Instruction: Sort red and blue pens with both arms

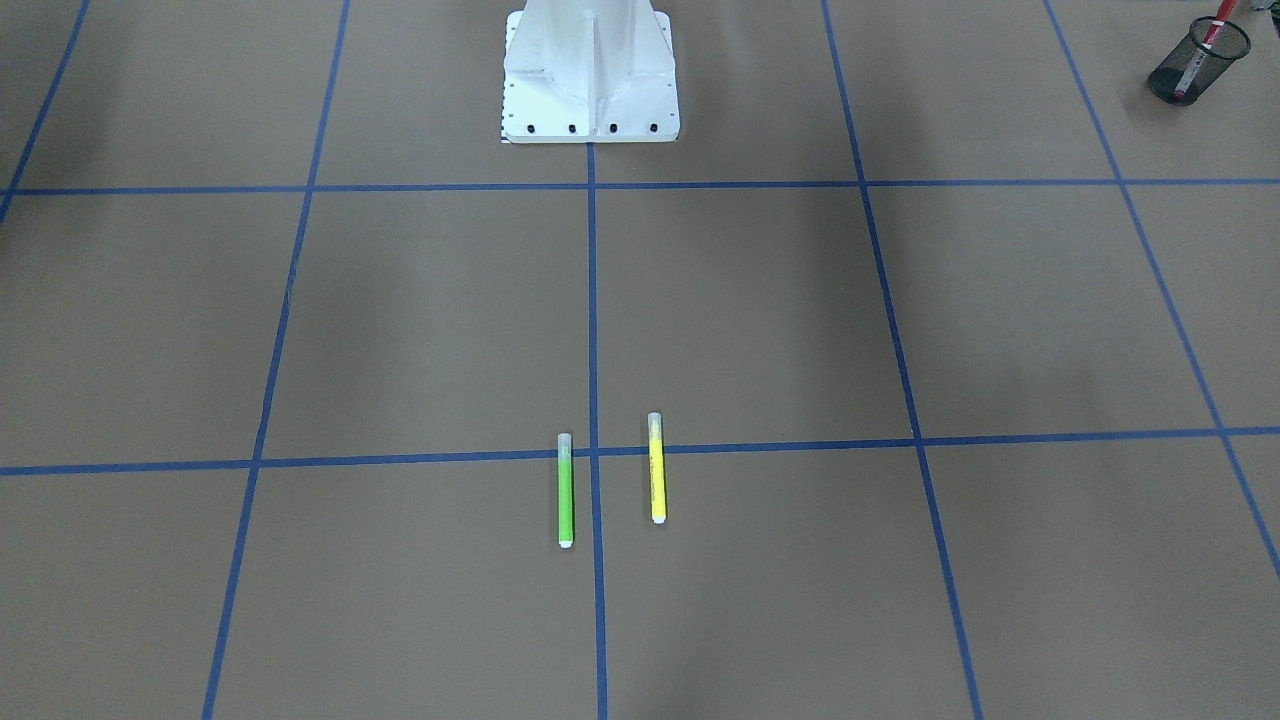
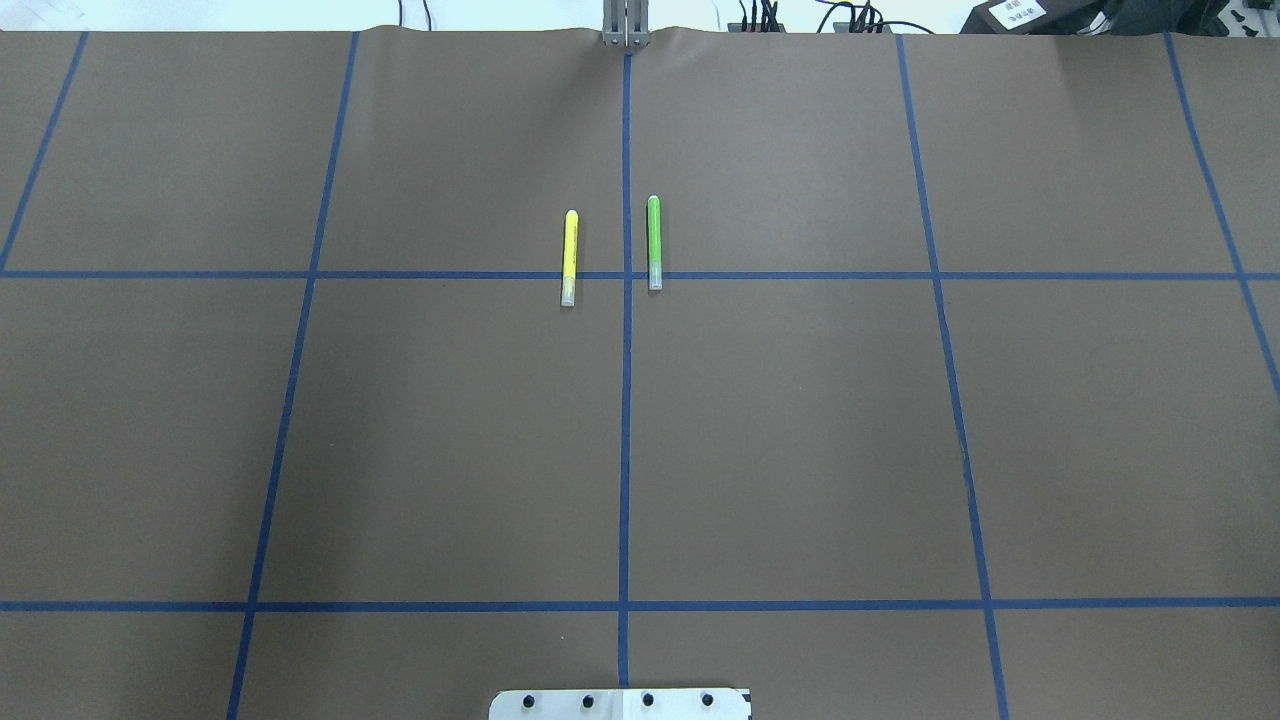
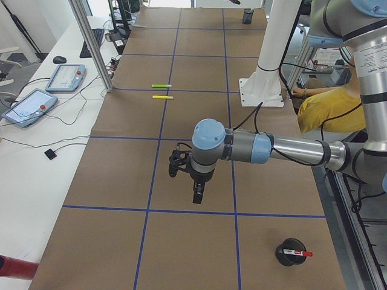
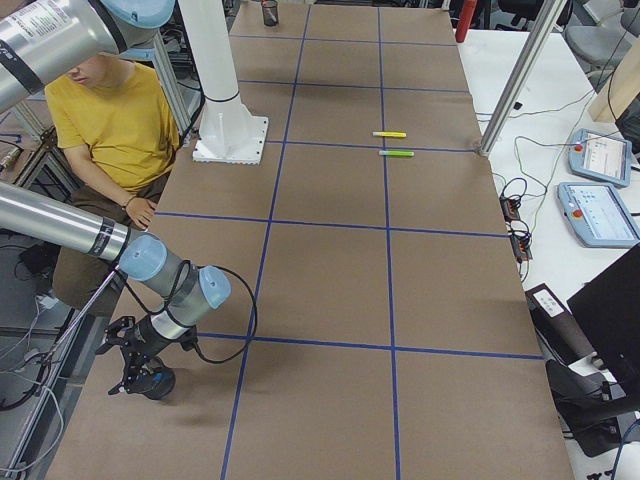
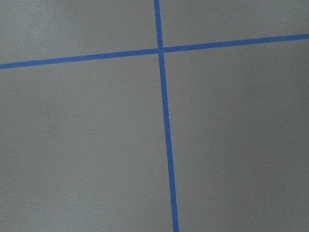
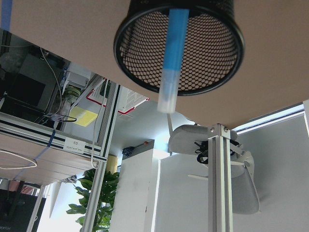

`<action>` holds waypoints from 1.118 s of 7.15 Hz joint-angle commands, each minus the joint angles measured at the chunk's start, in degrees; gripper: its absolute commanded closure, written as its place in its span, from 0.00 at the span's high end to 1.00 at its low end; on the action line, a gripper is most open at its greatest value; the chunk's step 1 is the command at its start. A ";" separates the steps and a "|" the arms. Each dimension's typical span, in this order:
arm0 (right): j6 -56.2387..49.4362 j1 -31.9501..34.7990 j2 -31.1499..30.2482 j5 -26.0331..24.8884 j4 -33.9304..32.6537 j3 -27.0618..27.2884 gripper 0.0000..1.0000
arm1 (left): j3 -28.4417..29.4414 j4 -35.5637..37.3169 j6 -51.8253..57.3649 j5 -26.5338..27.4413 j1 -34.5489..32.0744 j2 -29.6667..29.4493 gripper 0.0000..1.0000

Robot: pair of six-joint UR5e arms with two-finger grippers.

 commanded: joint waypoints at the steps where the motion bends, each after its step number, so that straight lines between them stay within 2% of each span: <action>1: -0.02 0.16 7.34 -4.33 -2.28 0.17 1.00 | 0.00 0.00 -0.33 -0.02 0.07 0.04 1.00; 2: -0.02 0.68 10.77 -5.84 -4.21 0.43 1.00 | 0.09 0.09 -0.42 -0.10 -0.01 -0.14 1.00; 4: -0.28 6.64 17.89 -11.90 -8.43 0.61 1.00 | 0.26 0.09 -0.51 -0.10 0.07 -0.40 1.00; 7: -0.28 10.18 34.13 -12.36 -18.09 0.00 1.00 | 0.53 0.09 -0.60 -1.33 0.07 -0.40 1.00; 8: -0.02 10.18 38.97 -12.19 -19.08 -0.96 1.00 | 0.62 0.18 -0.60 -1.33 0.07 -0.49 1.00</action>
